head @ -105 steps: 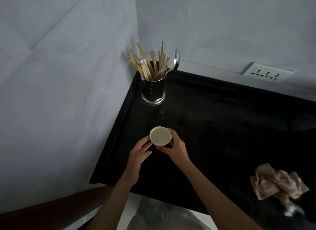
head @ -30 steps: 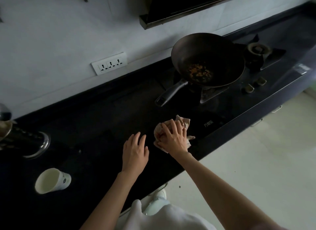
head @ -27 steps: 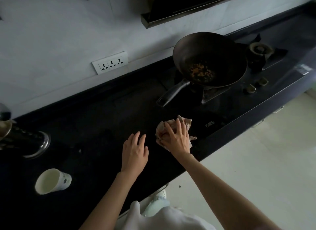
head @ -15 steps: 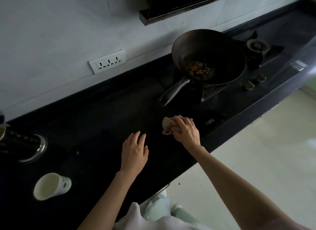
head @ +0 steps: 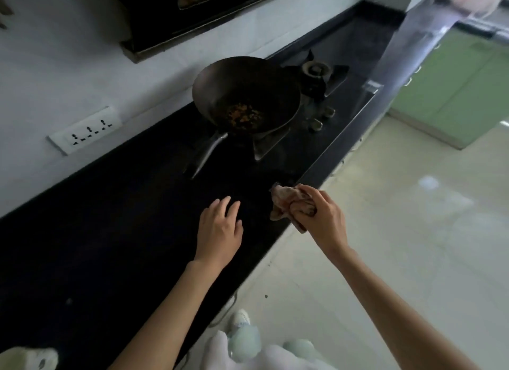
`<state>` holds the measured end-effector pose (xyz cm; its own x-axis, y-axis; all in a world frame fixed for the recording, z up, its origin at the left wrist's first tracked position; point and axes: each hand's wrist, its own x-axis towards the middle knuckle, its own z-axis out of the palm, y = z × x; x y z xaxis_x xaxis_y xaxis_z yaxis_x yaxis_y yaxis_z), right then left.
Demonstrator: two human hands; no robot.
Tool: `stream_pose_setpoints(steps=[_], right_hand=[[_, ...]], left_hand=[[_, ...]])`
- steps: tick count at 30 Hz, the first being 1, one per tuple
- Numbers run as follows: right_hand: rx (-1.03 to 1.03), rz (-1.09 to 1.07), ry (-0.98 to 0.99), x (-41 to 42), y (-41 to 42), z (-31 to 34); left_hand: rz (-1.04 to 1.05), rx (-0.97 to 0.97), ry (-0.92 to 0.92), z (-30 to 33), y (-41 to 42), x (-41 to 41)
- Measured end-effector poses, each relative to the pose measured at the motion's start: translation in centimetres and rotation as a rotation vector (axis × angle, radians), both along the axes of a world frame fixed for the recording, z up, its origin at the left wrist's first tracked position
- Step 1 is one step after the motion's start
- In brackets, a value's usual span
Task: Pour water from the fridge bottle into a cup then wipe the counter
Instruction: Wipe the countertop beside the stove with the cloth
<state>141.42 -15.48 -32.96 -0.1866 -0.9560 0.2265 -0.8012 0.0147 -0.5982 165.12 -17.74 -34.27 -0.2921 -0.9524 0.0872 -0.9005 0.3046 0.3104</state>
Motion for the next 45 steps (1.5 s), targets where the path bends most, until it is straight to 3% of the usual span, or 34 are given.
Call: stream_pose_setpoints(steps=[17,25,32,45], right_hand=[[0.037,-0.483,-0.124,-21.4,20.0,1.2],[0.024,-0.667,-0.147,-28.9,25.1,0.7],[0.004,-0.781,-0.151,-35.1,23.6,0.2],[-0.016,-0.865,-0.157,-51.4,11.5,1.4]], left_hand=[[-0.404,-0.116,0.019,1.5,8.1,-26.4],[-0.561,-0.103,0.007,1.7,10.2,-35.5],[-0.652,-0.086,0.004,0.6,7.1,-43.8],[-0.743,-0.073,0.031,1.2,-5.8,-61.6]])
